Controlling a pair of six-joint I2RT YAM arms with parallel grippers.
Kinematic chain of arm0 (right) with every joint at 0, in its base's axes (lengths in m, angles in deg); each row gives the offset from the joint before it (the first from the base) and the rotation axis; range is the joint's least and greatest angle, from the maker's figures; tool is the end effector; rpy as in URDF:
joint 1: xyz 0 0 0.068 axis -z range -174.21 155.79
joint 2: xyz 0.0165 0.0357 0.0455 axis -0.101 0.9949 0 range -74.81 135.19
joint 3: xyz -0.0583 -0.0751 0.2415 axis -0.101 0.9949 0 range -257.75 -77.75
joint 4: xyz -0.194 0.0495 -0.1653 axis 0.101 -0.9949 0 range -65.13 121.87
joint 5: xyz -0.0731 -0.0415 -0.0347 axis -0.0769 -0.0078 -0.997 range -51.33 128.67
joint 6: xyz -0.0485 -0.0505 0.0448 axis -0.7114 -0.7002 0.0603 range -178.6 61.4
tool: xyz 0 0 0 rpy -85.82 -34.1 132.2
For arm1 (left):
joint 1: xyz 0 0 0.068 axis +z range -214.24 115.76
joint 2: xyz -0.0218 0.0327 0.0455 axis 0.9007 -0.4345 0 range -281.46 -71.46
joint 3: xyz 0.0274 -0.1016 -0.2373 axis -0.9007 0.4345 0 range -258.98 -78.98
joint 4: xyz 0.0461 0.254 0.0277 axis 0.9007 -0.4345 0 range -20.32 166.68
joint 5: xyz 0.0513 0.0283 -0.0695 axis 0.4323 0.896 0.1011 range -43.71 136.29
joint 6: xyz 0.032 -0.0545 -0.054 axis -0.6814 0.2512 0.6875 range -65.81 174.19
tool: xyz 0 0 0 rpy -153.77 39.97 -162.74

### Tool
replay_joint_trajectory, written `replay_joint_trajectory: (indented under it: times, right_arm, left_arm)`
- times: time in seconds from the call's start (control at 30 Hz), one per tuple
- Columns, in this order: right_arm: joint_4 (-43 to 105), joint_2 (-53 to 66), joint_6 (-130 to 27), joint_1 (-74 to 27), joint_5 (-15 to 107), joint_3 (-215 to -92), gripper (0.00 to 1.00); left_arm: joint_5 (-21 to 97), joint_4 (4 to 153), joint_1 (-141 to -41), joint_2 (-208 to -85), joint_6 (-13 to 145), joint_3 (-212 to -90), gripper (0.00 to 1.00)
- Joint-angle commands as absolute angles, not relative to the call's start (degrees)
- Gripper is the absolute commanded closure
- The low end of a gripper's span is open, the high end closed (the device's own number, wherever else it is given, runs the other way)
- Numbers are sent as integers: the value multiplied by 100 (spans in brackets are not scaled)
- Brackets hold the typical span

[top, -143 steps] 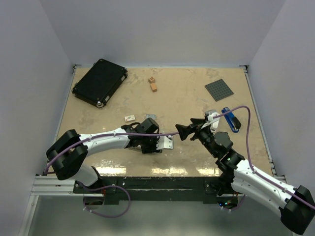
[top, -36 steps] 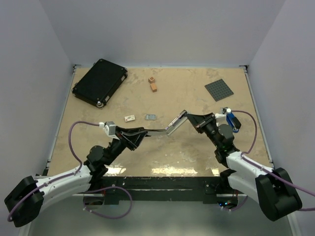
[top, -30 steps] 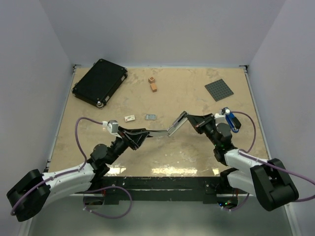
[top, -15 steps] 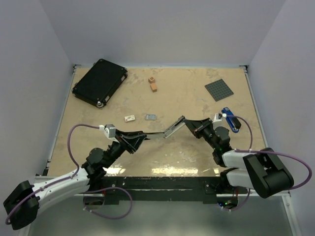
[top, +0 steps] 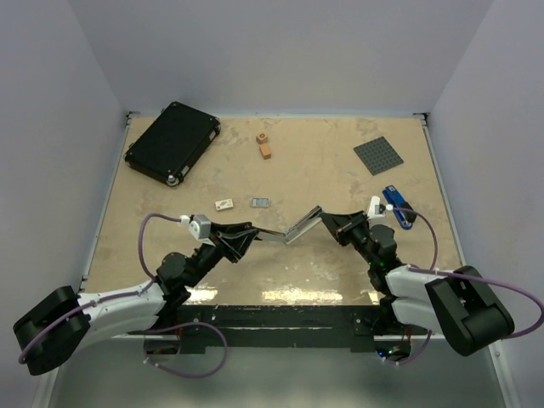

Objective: Load the staples into the stapler

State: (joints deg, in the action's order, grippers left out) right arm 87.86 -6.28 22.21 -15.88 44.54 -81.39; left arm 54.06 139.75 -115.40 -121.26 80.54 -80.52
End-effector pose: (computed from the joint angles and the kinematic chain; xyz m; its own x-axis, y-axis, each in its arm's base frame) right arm 0.2113 0.0919 0.1292 -0.4785 0.8665 -0.1421 0.0683 0.1981 0.9778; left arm 0.1369 -0.1544 0.2007 -0.1623 -0.4995 -0.8510 0.6892 0.5598 -0.4600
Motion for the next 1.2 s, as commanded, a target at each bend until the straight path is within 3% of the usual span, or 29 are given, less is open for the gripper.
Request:
replay_joint_trajectory:
  times: [0.0,0.53,0.63,0.8,0.97,1.17]
  right_arm:
    - [8286,-985,2182,-1600,3955,-7872,100]
    - [7609,-1196,1620,-1591,4236,-7757,52]
    - [7398,-1441,971,-1591,4455,-7983,41]
    - [6975,-1820,-1629,-1600,5332,-8827,15]
    - [7476,-1760,-3440,-1933,7161,-9277,10]
    - [8188,-934,-4145,-2574,8469,-9988,8]
  left_arm:
    - [6115,16361,-11461,-12182,7204,-8652,100]
    - [6149,16475,-11452,-11761,7089,-8794,100]
    - [6045,16177,-11382,-11638,7080,-8768,100]
    - [5519,15720,-11101,-11418,7335,-8619,100]
    - [4990,15535,-10881,-11277,7660,-8539,100]
    - [4366,15508,-10828,-11356,7827,-8653,100]
